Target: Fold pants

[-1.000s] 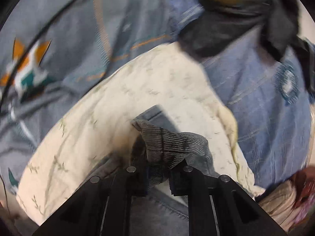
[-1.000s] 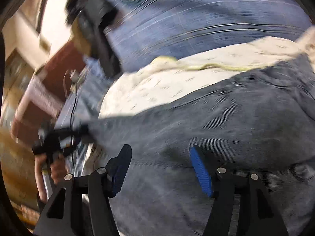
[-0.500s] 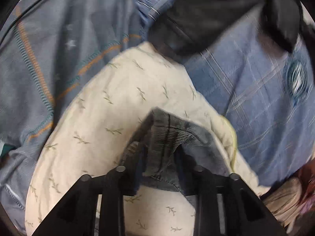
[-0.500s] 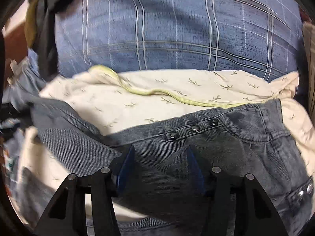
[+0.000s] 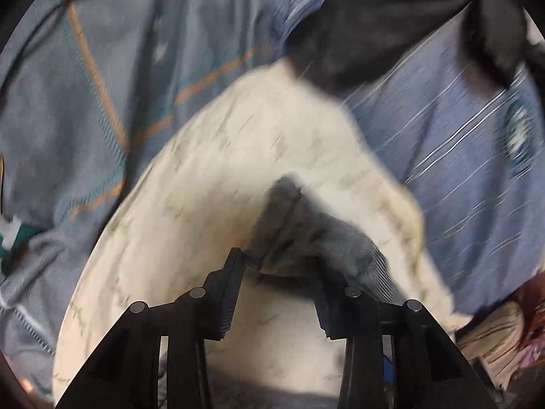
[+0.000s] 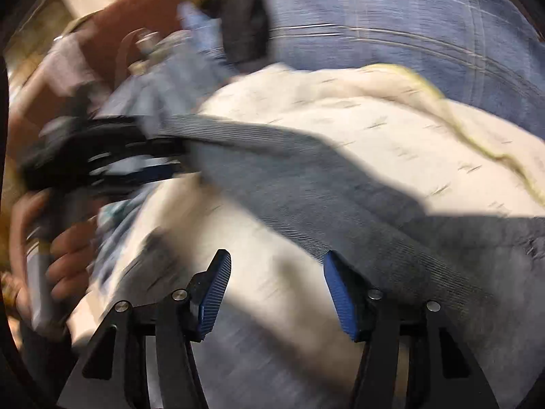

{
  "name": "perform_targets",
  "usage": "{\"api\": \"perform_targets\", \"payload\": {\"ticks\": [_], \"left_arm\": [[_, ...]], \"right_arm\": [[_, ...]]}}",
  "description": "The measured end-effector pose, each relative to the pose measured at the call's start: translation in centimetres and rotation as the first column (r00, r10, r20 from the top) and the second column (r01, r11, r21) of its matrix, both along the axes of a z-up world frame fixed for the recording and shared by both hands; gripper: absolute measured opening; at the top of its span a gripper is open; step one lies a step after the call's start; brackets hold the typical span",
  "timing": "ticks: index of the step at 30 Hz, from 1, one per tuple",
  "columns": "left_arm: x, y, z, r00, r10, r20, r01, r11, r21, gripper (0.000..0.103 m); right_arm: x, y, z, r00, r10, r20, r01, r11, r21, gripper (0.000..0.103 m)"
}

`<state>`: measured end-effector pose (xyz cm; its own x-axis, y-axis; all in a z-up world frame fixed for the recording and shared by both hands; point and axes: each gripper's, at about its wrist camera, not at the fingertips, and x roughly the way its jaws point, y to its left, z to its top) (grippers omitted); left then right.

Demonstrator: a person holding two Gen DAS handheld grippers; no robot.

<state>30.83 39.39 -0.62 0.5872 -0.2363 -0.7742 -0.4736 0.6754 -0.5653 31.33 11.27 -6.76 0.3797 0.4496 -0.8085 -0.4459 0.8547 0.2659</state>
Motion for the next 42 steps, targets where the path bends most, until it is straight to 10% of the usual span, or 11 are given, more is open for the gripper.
{"api": "perform_targets", "payload": {"ticks": [3,6,15,17,21,23,27,31,34,38,42], "left_arm": [[-0.8,0.3,1.7,0.99,0.043,0.136,-0.039,0.999,-0.029,0.056],[-1.2,-0.5,1.6,0.996,0.055,0.067,-0.062,0.993,0.097,0.061],[3.8,-2.2,-4.5,0.988,-0.038,-0.146,0.043,0.999,0.03,0.057],[5.2,-2.4,-4.8,0.993,-0.017,-0.117,0.03,0.993,0.11,0.029],[5.0,-2.8,-4.4,0.995,-0.022,-0.097,0.027,0.998,0.056,0.014],[3.0,-2.3,-1.5,0.999,-0.03,0.022,0.029,0.999,0.029,0.013],[-3.4,-1.2,2.7,0.981,0.027,0.192,-0.031,0.999,0.018,0.008],[-6.0,-0.5,0.1,0.978,0.206,0.034,-0.209,0.952,0.226,0.001],[-5.1,-1.0,-1.9,0.982,0.185,-0.051,-0.17,0.963,0.211,0.001],[-4.2,-3.2,0.0,0.996,0.038,0.083,-0.053,0.982,0.183,0.024],[-3.5,-9.7,1.8,0.976,-0.147,0.161,0.103,0.961,0.256,0.052]], "right_arm": [[2.8,-2.7,1.6,0.983,-0.171,0.073,0.172,0.985,-0.009,0.058],[4.2,-5.3,2.0,0.952,-0.301,0.061,0.302,0.953,-0.019,0.06],[-1.1,-1.7,1.5,0.996,-0.023,0.083,0.025,0.999,-0.024,0.064],[-0.8,-0.5,-0.1,0.998,-0.006,0.066,0.015,0.991,-0.131,0.064],[0.8,0.2,-2.3,0.998,-0.029,0.062,0.045,0.963,-0.266,0.045],[0.6,0.6,-1.6,0.996,-0.039,0.084,0.065,0.941,-0.331,0.004],[-2.5,-0.9,2.1,0.994,-0.024,0.107,0.044,0.982,-0.186,0.005],[-5.2,-1.8,1.8,0.999,0.025,0.04,-0.021,0.995,-0.098,0.017],[-5.5,-3.1,-0.4,0.999,0.002,-0.05,-0.002,1.0,-0.016,0.029],[-8.2,-7.9,3.7,0.998,-0.052,0.019,0.047,0.98,0.196,0.069],[-9.3,-13.7,7.3,0.991,-0.127,0.042,0.111,0.956,0.27,0.075]]}}
